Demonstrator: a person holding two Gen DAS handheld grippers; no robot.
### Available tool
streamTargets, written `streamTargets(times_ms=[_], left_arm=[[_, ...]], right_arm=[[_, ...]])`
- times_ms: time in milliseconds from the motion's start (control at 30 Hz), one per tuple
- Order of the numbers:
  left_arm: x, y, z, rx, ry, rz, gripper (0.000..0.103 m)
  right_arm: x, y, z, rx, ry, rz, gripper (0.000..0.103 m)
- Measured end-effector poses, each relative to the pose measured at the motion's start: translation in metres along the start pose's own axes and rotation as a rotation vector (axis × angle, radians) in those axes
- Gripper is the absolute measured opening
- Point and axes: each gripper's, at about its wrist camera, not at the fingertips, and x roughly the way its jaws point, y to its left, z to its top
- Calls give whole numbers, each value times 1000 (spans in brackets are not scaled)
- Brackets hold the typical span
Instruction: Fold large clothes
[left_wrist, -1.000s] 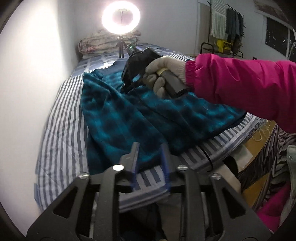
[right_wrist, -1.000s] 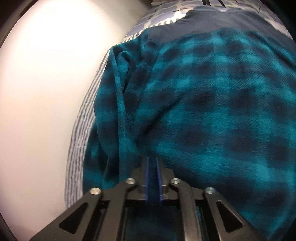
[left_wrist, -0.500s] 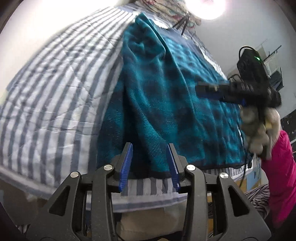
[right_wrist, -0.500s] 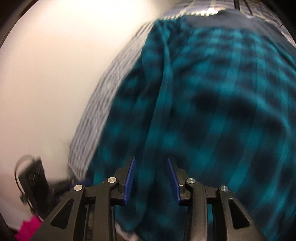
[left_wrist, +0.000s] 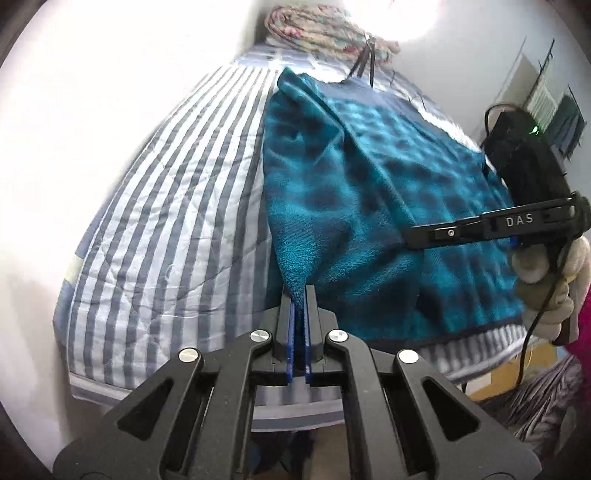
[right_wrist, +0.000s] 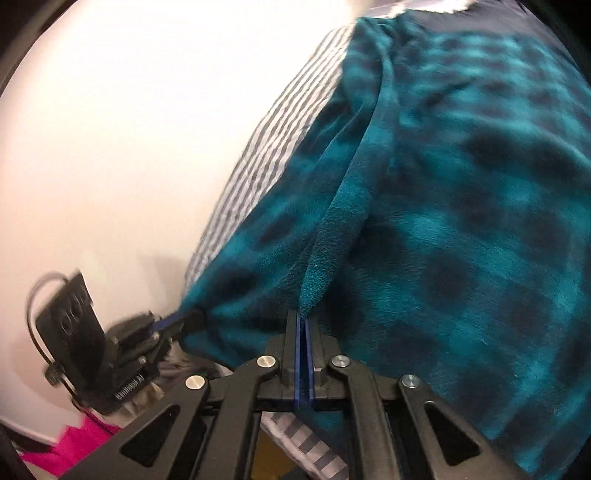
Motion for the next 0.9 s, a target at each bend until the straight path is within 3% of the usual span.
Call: streamTargets(times_ms=[67,167,400,533,600,667,767,900], left_arm=[[13,3,-1,10,61,21,2],[15,5,-1,10,74,50,4],[-59,3,15,4,-145,8,4],[-106,0,29,8,-249,-15,4],[-124,-2,36,16,-288,-14,12],[-141,-5,42,29,-329,-14,40],[-155,-10,55,46,-362,-31,41],[-156,-21,73,79,-349,-51,42]], right_arm=[[7,10,0,-42,11,-78,19],[-9,24,-3,-59,-41,-107,25],[-142,70,-5,14,-236,-80,25],[-199,118,0,-56,-340,-127,25],[-227,143,3,-98,-384,-147,26],[-241,162,5,-129,-409,-162,26],[-259,173,21,-141,-443,-174,27],[-277,182,47,-157,-491,-173,27]])
